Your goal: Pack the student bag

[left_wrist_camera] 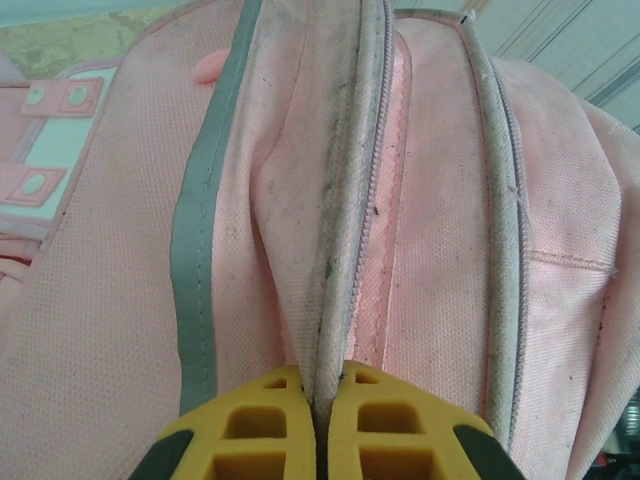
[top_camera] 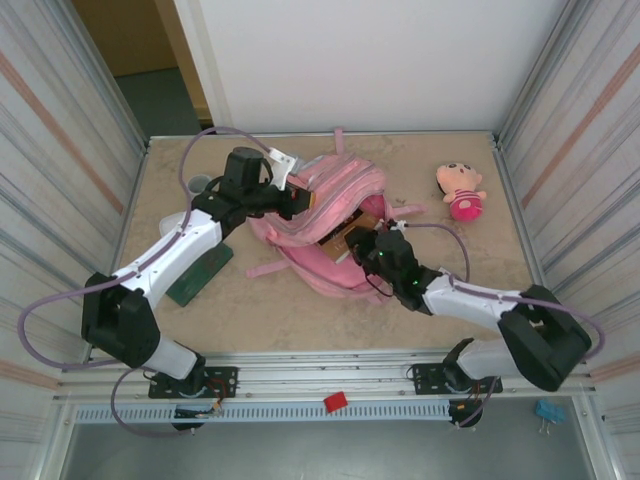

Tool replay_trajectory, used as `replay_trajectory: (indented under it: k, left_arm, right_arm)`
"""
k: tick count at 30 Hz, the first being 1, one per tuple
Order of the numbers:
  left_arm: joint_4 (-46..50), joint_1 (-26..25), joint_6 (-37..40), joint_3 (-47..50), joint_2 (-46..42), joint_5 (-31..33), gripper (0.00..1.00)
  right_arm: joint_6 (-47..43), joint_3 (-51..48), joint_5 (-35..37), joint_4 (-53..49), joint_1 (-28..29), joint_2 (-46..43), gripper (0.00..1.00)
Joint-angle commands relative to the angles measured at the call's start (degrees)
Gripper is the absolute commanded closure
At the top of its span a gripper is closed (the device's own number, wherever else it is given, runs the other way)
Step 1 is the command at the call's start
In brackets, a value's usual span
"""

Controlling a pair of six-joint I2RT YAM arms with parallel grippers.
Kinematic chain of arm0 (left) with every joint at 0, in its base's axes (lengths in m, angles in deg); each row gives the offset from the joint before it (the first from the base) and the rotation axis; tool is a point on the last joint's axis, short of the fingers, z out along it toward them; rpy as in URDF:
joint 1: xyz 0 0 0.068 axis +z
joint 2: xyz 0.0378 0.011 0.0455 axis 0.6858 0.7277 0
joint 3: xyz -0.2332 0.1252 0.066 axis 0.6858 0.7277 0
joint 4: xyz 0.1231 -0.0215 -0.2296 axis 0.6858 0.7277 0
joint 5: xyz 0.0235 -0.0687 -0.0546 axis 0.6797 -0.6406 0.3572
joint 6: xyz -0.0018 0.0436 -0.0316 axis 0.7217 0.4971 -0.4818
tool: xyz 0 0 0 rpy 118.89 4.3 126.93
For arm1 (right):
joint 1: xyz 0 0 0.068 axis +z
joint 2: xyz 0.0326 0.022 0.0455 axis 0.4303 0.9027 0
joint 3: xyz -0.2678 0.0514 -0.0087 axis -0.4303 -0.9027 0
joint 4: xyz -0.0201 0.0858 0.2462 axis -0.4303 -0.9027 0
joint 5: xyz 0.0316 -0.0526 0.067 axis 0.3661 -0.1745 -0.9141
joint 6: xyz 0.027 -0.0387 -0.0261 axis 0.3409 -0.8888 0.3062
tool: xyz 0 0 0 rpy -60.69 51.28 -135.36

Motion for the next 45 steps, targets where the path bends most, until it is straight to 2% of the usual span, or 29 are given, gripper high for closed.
replay_trajectory:
  k: [1, 14, 20, 23, 26, 29, 38, 42, 45]
  left_arm:
    - [-9.6, 0.4, 0.0, -4.7, -1.1, -4.9, 1.0]
    - [-10.6, 0.7, 0.3, -4.9, -0.7, -9.2, 1.0]
    - [-10.3, 0.7, 0.4, -4.6, -0.8, -7.5, 1.0]
    - [-9.4, 0.7, 0.6, -4.5, -0.9, -6.4, 1.0]
    - [-8.2, 0.8, 1.2, -4.0, -1.2, -4.5, 1.0]
    - [-7.6, 1.0, 1.5, -3.6, -1.3, -2.9, 1.0]
    - [-6.7, 1.1, 2.5, -2.6, -0.9, -0.4, 1.0]
    - [-6.5, 0.8, 3.4, -2.1, -0.5, -1.1, 1.0]
    - [-4.6, -0.2, 6.8, -1.5, -0.4, -0.2, 1.0]
  right_arm:
    - [-0.5, 4.3, 7.0, 10.1, 0.2, 3.7, 1.0]
    - [3.9, 17.4, 13.1, 9.7, 0.8, 24.0, 0.97]
    - [6.5, 20.5, 13.2, 7.4, 0.8, 31.0, 0.9]
    - [7.5, 21.2, 11.9, 3.5, 0.9, 32.0, 0.8]
    - [8.2, 20.1, 10.8, 0.6, 0.8, 30.6, 0.62]
    - [8.1, 18.0, 9.3, -1.8, 0.6, 27.6, 0.49]
    - [8.5, 7.1, 6.6, -8.7, 0.4, 13.4, 0.39]
    - [4.3, 3.6, 6.1, -14.7, 0.1, 4.1, 0.39]
    - [-1.0, 2.7, 6.8, -22.6, -0.5, -5.0, 0.38]
